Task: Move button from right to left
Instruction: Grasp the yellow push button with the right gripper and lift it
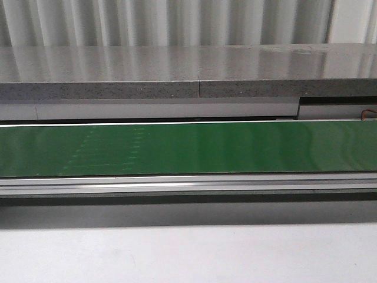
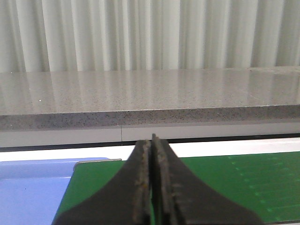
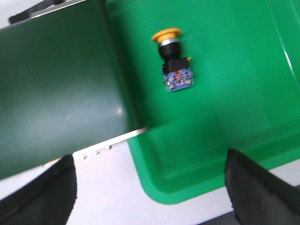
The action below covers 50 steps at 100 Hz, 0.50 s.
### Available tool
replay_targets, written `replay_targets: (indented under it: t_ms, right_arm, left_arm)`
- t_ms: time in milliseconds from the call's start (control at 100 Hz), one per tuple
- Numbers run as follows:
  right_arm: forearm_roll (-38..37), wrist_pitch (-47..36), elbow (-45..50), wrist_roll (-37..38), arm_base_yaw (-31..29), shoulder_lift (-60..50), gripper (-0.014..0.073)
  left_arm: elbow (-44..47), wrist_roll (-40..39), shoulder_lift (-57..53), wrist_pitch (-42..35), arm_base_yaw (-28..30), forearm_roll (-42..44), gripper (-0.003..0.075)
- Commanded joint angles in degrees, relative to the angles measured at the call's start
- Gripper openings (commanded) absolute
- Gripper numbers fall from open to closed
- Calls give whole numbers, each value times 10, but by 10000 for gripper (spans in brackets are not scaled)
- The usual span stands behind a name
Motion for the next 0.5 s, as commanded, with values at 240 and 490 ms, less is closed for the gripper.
replay_targets:
  t_ms: [240, 490]
  right_arm:
    - [17, -104, -58, -69, -76, 171, 634]
    - [17, -120, -100, -103, -74, 278, 634]
  left_arm:
    - [14, -4, -20, -46, -3, -5, -20]
    - [14, -4, -20, -46, -3, -5, -20]
